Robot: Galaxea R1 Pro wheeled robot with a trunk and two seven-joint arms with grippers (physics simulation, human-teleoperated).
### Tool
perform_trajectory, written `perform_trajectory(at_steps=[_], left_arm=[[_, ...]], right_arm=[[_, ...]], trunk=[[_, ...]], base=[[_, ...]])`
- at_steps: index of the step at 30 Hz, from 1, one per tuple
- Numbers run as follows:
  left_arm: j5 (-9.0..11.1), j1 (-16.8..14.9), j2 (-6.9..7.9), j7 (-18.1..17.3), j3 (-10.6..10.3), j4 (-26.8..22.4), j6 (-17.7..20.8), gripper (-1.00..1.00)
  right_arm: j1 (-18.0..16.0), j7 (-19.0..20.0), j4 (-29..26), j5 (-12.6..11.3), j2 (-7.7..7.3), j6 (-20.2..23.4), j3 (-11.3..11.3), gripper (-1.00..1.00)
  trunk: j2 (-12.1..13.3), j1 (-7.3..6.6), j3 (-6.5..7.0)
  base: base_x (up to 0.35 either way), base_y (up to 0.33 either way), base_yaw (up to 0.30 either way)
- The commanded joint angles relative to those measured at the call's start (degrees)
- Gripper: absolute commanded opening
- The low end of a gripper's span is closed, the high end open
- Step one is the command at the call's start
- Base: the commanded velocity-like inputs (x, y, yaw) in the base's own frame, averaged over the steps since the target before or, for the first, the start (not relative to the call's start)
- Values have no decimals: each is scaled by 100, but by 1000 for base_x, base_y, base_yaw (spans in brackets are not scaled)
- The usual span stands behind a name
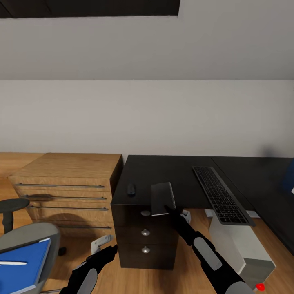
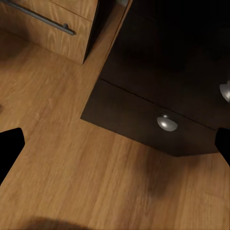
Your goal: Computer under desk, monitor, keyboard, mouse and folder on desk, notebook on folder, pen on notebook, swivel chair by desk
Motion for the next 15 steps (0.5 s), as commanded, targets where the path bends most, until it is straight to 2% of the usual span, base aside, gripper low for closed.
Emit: perform_trajectory(at_steps=[1,9,15], left_arm=[[56,-3,1,50,-8,-8,10,100],[74,-6,31,49,0,34,17,100],[80,-3,49,44,5,81,17,100]], right_arm=[[-6,-7,2,-66,-5,22,16,-100],[-8,-79,10,-88,-22,58,-6,-100],[-7,-88,7,-244,-27,223,-11,-100]], trunk=[[-3,0,-6],[-3,0,-6],[-3,0,-6]], base=[[47,0,0],[183,0,0],[28,0,0]])
